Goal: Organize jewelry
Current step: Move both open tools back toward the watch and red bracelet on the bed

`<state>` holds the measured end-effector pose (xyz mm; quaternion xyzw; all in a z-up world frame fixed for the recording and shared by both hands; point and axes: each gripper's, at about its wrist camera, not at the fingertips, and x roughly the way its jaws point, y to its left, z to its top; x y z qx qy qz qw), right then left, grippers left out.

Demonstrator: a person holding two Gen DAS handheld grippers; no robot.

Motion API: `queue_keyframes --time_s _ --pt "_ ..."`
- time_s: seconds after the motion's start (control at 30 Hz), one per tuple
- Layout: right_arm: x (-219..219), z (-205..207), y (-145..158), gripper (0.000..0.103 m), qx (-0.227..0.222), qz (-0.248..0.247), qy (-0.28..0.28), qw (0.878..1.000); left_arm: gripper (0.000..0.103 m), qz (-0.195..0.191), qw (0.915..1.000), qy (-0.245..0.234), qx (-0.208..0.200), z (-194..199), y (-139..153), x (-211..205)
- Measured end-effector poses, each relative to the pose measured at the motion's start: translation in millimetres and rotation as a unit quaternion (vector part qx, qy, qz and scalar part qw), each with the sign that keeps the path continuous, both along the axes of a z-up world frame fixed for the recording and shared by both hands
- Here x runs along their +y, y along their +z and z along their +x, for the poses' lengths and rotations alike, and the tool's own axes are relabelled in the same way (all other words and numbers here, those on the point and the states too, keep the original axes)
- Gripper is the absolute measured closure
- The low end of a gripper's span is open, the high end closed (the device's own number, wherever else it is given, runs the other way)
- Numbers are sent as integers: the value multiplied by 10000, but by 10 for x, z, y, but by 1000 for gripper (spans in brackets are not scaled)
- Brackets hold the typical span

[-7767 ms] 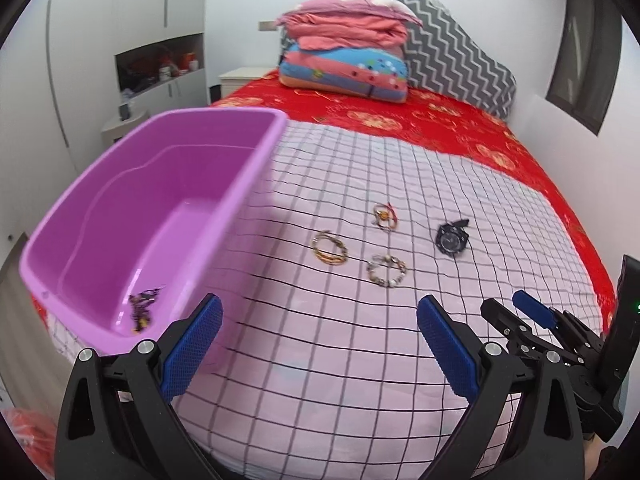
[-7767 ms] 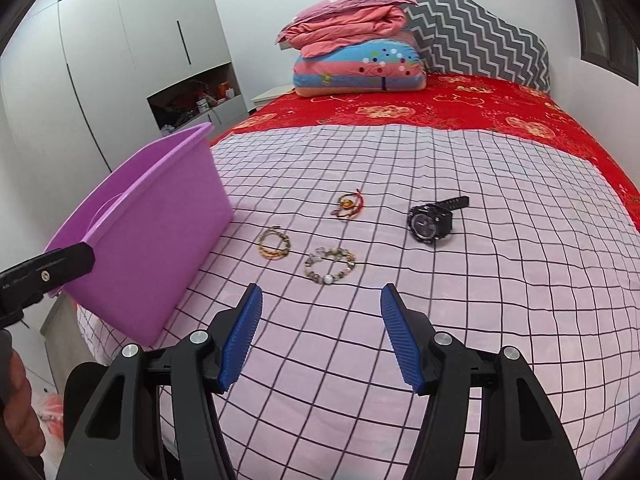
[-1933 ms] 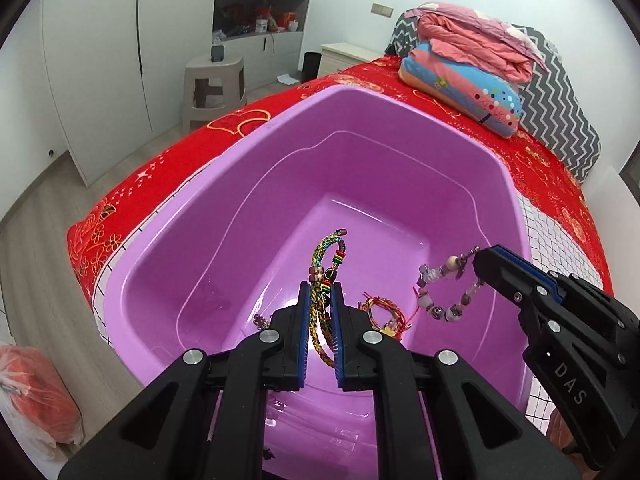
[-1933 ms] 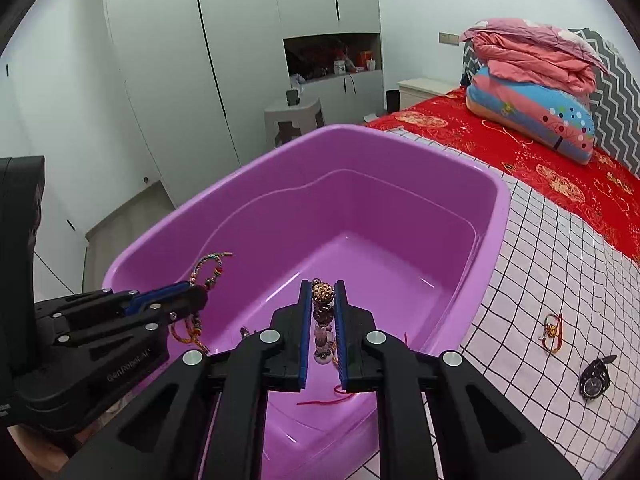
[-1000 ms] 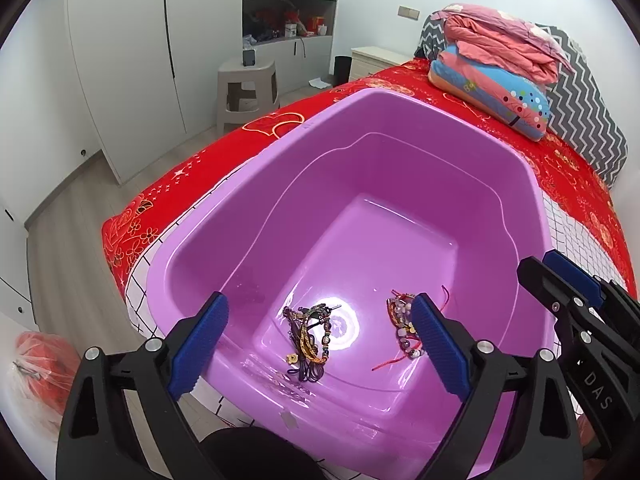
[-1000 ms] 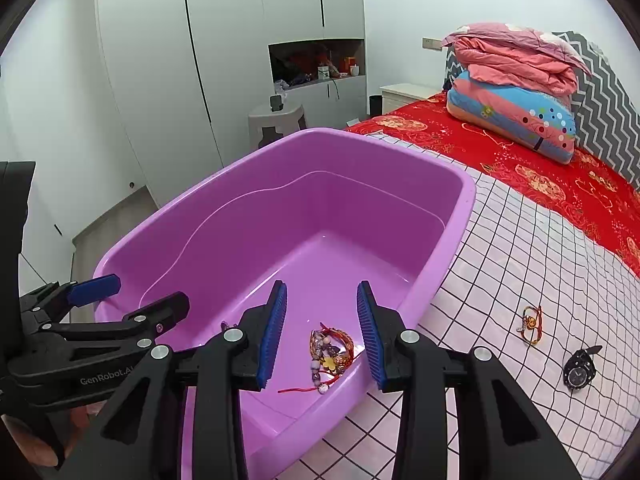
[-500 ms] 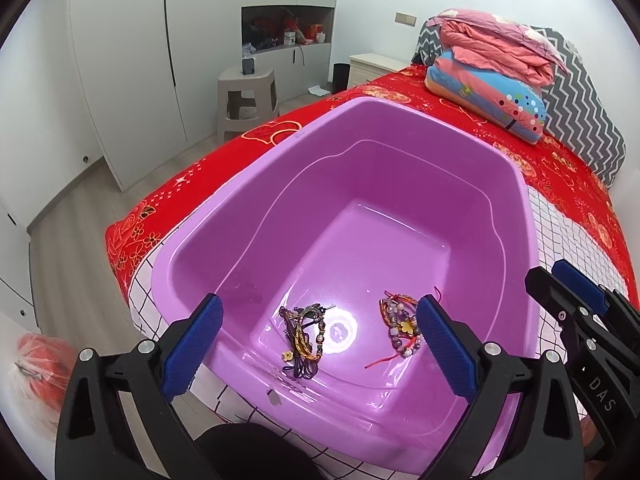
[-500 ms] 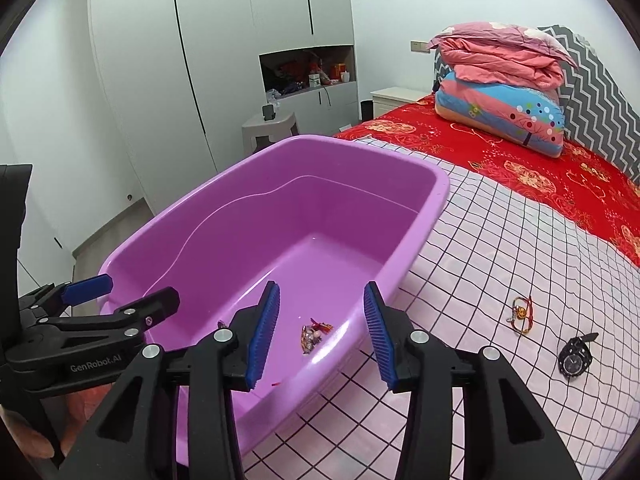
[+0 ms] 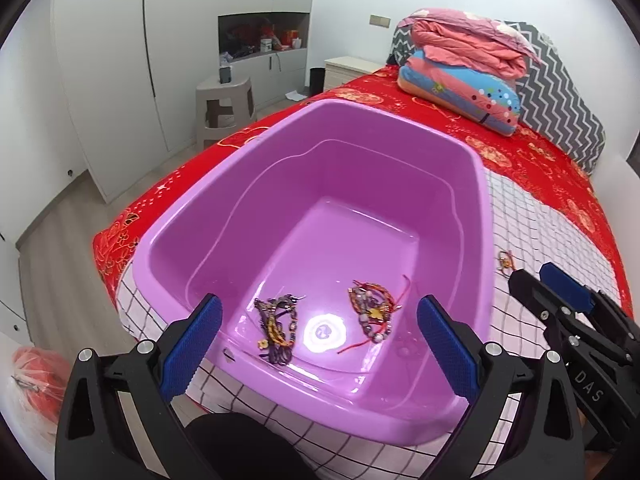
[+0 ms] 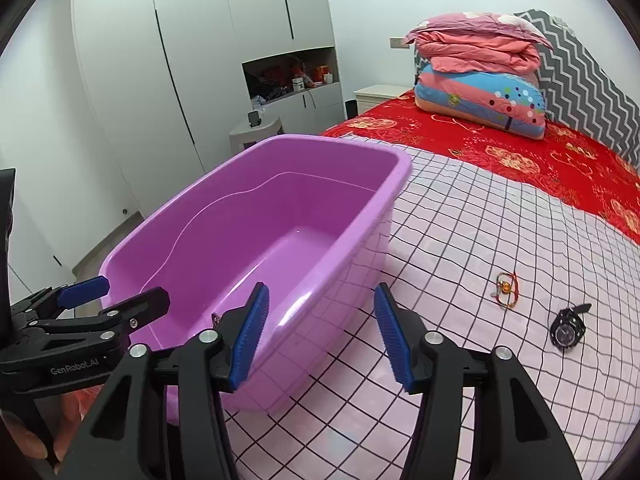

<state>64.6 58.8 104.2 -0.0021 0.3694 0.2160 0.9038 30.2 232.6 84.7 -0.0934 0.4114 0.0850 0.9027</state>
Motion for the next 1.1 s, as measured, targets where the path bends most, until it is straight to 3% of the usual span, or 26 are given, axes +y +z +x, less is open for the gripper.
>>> queue_keyframes --time_s 0.47,1.1 --pt "-495 -240 3 47 -64 210 -309 9993 7 114 9992 -355 -141 -113 116 -390" --pt "-1587 -652 -191 40 -79 145 -1235 9922 7 129 9872 -1554 -331 -184 167 -1439"
